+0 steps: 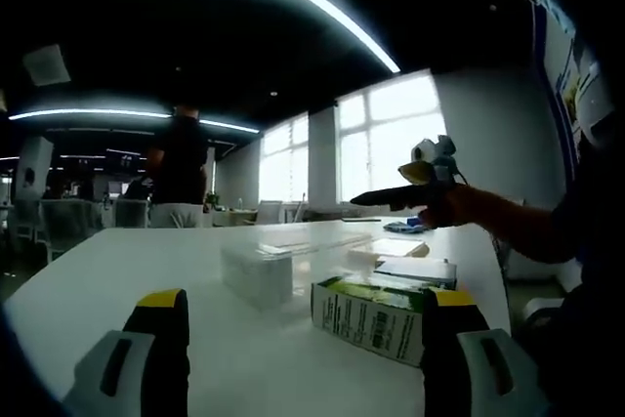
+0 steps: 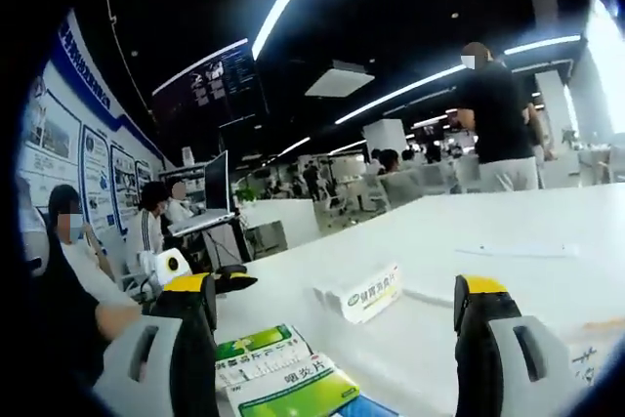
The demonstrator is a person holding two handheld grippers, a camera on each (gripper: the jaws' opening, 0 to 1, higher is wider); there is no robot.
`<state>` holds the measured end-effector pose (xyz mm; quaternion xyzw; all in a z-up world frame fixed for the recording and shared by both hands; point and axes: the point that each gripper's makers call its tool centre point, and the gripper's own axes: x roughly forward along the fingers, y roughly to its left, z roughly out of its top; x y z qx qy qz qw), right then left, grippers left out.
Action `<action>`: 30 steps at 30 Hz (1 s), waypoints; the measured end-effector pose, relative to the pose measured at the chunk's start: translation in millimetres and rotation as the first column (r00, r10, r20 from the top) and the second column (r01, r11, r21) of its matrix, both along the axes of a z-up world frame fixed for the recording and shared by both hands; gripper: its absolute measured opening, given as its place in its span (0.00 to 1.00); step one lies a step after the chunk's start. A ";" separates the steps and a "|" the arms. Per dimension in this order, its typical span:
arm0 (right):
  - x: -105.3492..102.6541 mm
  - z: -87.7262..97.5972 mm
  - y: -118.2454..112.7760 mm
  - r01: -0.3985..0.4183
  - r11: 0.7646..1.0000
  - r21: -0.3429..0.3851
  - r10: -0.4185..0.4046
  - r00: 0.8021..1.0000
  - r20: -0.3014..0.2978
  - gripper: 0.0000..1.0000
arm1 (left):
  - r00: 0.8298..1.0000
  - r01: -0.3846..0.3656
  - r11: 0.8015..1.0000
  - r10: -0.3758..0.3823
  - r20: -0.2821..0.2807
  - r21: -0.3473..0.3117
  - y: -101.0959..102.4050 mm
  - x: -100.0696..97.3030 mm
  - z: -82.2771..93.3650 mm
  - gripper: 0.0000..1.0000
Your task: Arrange the small medicine boxes into an aligned row inside the storage area until every box is upright, visible, and separated from the surrounding clutter.
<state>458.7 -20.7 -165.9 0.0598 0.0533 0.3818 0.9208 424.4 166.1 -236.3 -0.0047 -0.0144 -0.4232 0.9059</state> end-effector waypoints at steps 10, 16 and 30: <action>-32.5 -9.8 -13.8 0.035 0.999 -0.023 -0.035 0.999 0.015 1.00 | 1.000 0.004 1.000 -0.004 -0.008 -0.010 0.7 1.0 -0.3 1.00; -49.3 -23.0 -22.8 0.049 0.998 -0.028 -0.049 0.999 -0.001 1.00 | 1.000 0.009 1.000 -0.009 -0.012 -0.016 0.9 1.5 -0.4 1.00; -95.6 -22.7 -51.8 0.085 0.995 0.045 -0.088 0.994 0.060 1.00 | 0.998 0.052 0.998 -0.053 -0.030 -0.041 -5.3 -5.9 1.5 0.99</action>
